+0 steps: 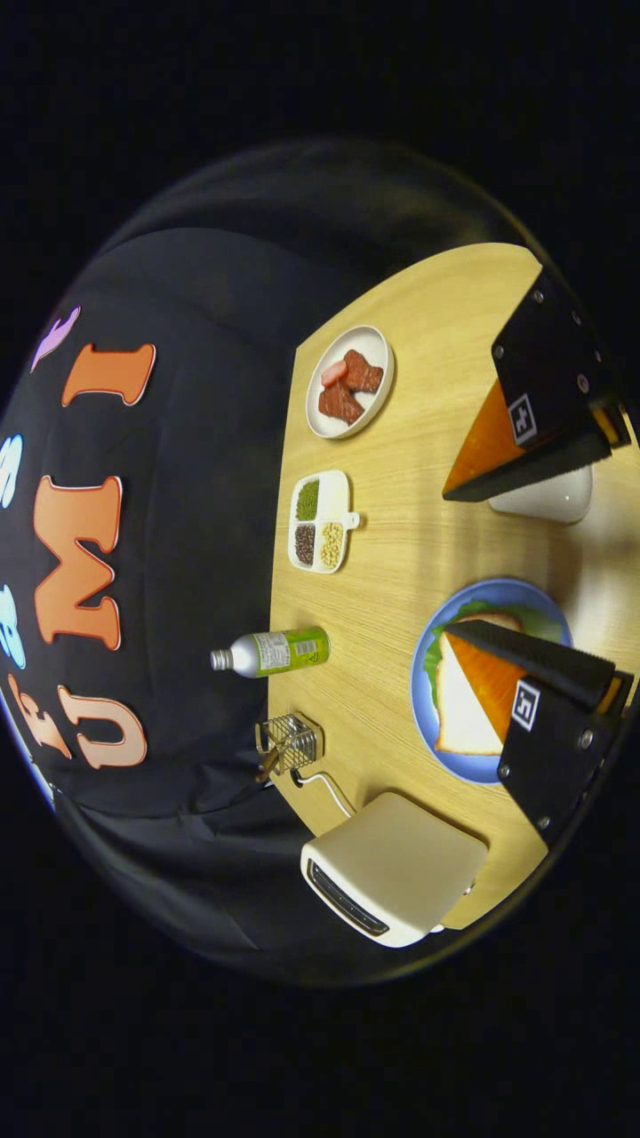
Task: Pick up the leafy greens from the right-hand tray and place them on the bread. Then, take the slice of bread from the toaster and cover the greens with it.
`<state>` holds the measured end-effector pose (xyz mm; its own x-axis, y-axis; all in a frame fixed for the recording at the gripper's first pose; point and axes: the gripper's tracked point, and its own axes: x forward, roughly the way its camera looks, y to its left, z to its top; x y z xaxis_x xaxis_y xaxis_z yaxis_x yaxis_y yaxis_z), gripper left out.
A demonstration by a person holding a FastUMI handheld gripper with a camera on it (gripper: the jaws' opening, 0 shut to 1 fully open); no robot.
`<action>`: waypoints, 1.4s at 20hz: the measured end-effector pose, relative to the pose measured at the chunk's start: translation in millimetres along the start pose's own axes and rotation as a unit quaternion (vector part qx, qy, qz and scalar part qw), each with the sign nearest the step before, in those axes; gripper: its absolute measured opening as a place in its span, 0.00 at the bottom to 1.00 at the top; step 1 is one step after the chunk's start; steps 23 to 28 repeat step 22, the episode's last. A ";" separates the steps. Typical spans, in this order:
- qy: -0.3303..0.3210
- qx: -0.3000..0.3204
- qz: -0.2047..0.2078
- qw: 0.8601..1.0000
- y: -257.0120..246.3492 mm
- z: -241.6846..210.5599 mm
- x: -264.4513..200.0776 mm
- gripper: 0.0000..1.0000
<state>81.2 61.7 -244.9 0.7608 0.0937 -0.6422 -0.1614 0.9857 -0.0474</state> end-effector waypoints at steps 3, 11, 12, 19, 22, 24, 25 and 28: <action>-0.028 0.002 -0.020 0.999 -28.0 21.5 -28.4 0.98; -0.127 -0.013 -0.043 0.991 -59.3 100.2 -116.6 0.98; -0.143 -0.012 -0.042 0.989 -59.2 109.8 -125.8 0.98; -0.223 0.015 -0.035 0.974 -65.0 163.2 -172.1 0.98; -0.244 0.011 -0.024 0.969 -63.6 173.3 -178.7 0.98; -0.244 0.011 -0.024 0.969 -63.6 173.3 -178.7 0.98; -0.244 0.011 -0.024 0.969 -63.6 173.3 -178.7 0.98; -0.244 0.011 -0.024 0.969 -63.6 173.3 -178.7 0.98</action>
